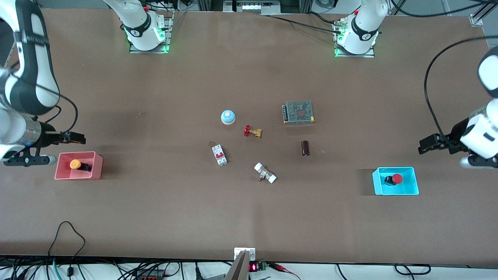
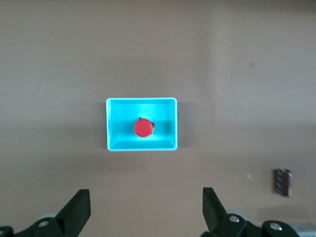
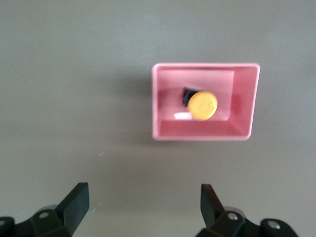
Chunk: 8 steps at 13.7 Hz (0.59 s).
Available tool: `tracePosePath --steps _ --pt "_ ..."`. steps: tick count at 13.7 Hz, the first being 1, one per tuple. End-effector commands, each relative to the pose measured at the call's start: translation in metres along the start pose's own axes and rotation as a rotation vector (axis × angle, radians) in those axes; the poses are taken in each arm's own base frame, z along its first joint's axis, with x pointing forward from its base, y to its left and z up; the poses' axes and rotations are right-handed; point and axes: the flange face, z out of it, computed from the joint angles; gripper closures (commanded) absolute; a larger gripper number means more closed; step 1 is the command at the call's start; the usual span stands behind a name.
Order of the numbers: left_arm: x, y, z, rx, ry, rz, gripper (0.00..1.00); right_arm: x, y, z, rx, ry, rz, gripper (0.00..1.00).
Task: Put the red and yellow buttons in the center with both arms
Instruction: 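Lower the left gripper into the cyan bin while the right gripper enters the pink bin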
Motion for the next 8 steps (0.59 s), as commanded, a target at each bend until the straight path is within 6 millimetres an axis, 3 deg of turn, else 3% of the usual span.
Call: tracePosePath --steps 1,3,8 --pt "0.020 -0.004 0.052 -0.005 -0.010 0.004 0.00 0.013 0.029 0.026 -0.015 0.036 -0.041 0.00" --pt "0.028 -0.006 0.098 -0.007 -0.019 0.001 0.00 0.021 0.035 0.047 -0.023 0.055 -0.038 0.00" --pt "0.032 -0.021 0.173 -0.008 -0.045 -0.020 0.00 0.037 0.043 0.093 -0.044 0.103 -0.039 0.00"
